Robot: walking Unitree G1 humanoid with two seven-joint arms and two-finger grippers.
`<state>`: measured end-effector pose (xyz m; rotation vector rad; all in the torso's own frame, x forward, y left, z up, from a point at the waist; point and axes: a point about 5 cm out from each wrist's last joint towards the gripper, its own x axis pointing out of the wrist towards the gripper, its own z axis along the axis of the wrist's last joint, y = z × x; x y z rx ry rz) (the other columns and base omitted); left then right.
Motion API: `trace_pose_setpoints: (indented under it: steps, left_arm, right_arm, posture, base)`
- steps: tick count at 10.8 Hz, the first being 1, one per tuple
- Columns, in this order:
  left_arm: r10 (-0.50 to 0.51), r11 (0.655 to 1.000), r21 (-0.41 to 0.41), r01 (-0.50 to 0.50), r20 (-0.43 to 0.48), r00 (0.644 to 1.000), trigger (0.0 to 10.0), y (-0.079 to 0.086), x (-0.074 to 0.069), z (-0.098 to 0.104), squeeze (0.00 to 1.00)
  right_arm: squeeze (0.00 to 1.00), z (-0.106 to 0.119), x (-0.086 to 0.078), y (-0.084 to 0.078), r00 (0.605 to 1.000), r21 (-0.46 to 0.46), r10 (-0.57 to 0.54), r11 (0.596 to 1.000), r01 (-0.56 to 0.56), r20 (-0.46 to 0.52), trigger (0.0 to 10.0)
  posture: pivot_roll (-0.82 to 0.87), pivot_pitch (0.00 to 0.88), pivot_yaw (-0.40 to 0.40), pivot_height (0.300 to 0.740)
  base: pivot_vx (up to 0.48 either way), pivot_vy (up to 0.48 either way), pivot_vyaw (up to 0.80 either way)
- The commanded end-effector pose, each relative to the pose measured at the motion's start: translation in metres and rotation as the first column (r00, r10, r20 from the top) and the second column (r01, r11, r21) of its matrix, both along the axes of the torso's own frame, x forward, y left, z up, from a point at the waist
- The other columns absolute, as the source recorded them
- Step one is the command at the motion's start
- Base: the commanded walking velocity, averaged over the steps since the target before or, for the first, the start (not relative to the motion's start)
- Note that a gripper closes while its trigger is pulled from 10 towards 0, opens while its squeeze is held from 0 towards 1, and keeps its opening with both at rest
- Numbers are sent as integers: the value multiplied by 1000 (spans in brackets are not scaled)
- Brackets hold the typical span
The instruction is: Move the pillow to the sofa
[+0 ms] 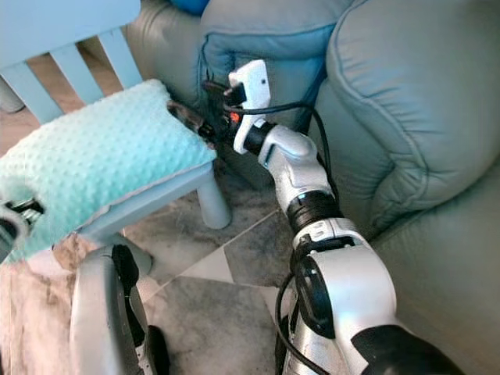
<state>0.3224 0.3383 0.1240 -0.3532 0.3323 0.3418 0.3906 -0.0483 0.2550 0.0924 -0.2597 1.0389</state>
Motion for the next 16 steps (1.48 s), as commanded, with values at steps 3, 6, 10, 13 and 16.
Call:
trace_pose_setpoints:
  steps: [3, 6, 10, 13, 16]
  left_arm:
    - [-126, 980, -160, 121, -24, 992, 0, -17, -1, -13, 0]
    - [-135, 984, -114, 136, 20, 991, 0, -9, -4, -6, 0]
    - [-225, 971, 107, 216, 76, 971, 0, -12, 4, 10, 0]
    - [-264, 957, 163, 240, 151, 952, 0, -15, 8, 22, 0]
    - [-317, 942, 181, 281, 218, 923, 0, -25, 14, 37, 0]
  right_arm:
    - [0, -11, -5, 2, 999, -74, 39, 997, -37, 31, 10000]
    - [0, -14, -3, -9, 999, -71, 29, 997, -28, 18, 10000]
    - [0, -6, 2, 2, 985, 112, 93, 991, -77, -147, 10000]
    - [0, -18, -7, 37, 956, 120, 178, 981, -154, -233, 10000]
    - [0, -46, -19, 63, 957, 16, 125, 992, -125, -262, 10000]
  posture:
    - [-12, 270, 9, 359]
    - [-6, 257, 19, 359]
    - [28, 258, 31, 359]
    - [59, 267, 35, 359]
    - [83, 275, 37, 359]
  base:
    - [0, 0, 0]
    - [0, 0, 0]
    - [0, 0, 0]
    - [0, 0, 0]
    - [0, 0, 0]
